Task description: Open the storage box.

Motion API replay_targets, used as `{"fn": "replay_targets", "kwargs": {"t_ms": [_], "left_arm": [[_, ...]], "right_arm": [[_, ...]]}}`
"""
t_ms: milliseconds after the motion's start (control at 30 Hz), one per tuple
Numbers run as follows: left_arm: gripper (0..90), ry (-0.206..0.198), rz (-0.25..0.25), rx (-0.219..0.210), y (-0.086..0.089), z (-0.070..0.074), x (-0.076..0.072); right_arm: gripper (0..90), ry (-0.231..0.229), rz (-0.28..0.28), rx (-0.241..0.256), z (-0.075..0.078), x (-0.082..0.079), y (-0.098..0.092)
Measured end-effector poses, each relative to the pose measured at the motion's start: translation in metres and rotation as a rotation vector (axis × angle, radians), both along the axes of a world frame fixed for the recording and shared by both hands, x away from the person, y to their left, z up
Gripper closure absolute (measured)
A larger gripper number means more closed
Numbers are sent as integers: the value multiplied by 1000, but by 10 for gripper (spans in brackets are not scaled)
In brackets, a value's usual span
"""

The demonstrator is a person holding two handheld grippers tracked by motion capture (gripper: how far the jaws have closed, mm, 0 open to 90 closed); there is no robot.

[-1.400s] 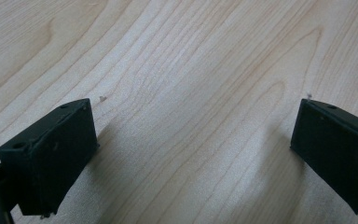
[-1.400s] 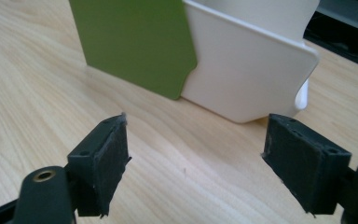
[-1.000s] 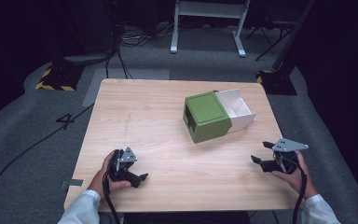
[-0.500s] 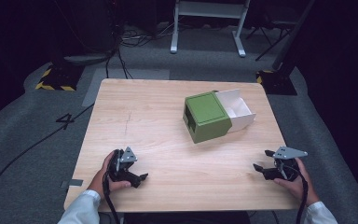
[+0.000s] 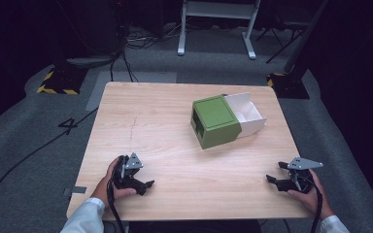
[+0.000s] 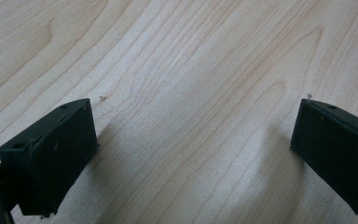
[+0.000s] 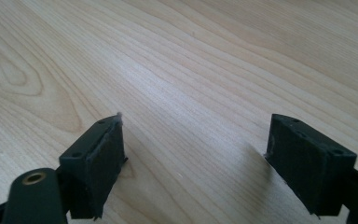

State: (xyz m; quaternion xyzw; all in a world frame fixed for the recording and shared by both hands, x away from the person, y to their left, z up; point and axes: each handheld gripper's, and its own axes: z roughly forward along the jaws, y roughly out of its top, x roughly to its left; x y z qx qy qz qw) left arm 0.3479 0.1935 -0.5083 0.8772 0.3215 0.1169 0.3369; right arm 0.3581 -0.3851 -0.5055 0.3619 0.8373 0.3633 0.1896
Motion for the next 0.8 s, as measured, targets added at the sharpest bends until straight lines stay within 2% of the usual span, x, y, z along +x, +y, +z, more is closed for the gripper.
{"fn": "replay_targets", "kwargs": {"t_ms": [233,800], "left_arm": [[4,-2,1,2,0,0,0],[5,-5,11,4,0,0,-1]], "right_arm": [[188,31,-20,35,-2,1,-4],[185,28,-24,33,-2,1,-4]]}}
